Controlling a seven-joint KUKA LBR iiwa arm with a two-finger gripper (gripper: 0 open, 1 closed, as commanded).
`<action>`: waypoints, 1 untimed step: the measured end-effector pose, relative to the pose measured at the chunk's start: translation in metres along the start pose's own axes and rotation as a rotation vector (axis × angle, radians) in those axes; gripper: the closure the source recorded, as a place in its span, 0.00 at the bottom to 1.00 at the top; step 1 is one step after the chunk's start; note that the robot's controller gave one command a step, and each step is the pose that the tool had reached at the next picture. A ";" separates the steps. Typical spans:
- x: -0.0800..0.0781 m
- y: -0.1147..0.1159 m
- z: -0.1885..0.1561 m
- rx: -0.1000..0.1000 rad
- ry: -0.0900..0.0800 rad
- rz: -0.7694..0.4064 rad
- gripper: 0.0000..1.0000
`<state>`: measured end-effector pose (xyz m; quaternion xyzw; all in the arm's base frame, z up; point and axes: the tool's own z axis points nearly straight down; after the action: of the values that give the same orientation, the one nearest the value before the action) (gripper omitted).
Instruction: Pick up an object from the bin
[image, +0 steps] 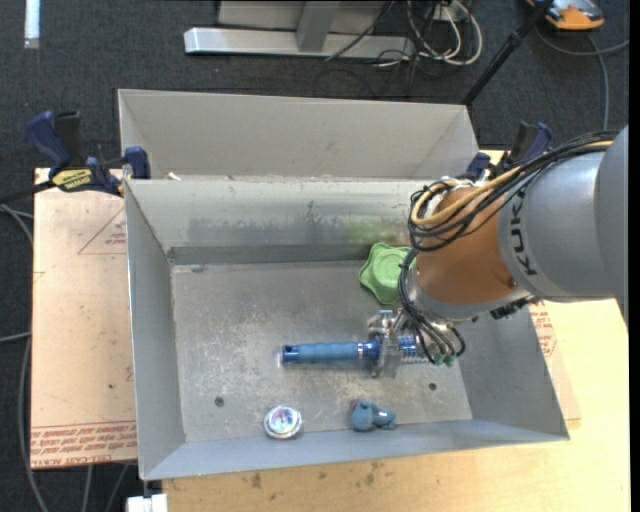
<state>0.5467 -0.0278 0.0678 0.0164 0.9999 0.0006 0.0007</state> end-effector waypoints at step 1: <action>0.000 0.000 -0.014 0.000 -0.001 0.000 1.00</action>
Offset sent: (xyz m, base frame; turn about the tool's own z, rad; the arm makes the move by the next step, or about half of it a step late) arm -0.0001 -0.0001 0.0142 0.0000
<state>0.5469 -0.0274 0.0816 0.0164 0.9999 0.0005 0.0010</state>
